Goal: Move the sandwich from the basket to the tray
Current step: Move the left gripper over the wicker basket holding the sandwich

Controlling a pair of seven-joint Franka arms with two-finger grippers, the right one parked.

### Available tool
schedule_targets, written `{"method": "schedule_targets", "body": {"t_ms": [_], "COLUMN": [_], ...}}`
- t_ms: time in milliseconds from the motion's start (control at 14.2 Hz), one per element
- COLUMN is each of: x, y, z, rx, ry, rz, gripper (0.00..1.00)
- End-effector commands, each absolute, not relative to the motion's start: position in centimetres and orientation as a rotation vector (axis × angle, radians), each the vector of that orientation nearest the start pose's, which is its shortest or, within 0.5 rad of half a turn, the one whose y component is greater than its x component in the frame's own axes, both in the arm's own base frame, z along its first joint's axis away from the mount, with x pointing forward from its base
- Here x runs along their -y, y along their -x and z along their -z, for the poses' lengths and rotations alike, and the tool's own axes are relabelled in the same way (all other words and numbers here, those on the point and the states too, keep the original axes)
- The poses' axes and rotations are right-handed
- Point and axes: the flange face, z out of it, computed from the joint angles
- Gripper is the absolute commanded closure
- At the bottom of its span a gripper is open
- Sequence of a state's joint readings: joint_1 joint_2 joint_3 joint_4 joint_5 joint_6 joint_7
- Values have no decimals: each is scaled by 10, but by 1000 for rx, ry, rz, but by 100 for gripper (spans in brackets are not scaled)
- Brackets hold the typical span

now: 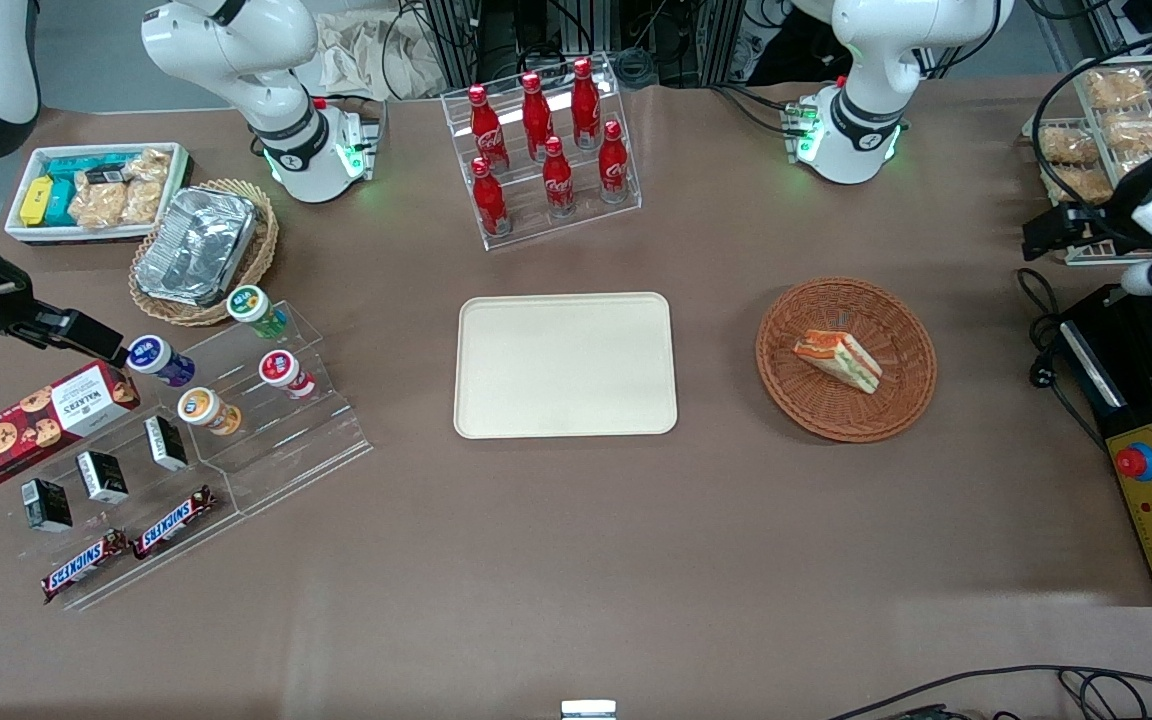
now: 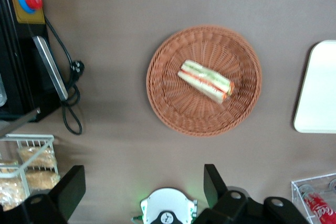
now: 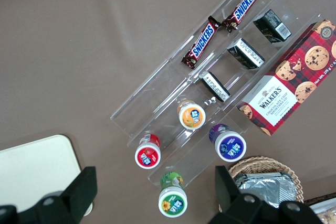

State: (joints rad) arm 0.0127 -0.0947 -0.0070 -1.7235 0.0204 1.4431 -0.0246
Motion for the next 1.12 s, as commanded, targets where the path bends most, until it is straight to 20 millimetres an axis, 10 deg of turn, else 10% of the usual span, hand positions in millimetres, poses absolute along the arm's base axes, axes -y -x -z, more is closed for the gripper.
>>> {"method": "schedule_targets", "body": {"t_ms": [0,422,1055], "x": [-3,4,76], "y": [-461,-397,-446], "z": [-564,-456,-361], "rx": [114,318,939], "ry": [3129,3138,2991], "rz": [-224,32,57], "gripper": [0,0,0]}}
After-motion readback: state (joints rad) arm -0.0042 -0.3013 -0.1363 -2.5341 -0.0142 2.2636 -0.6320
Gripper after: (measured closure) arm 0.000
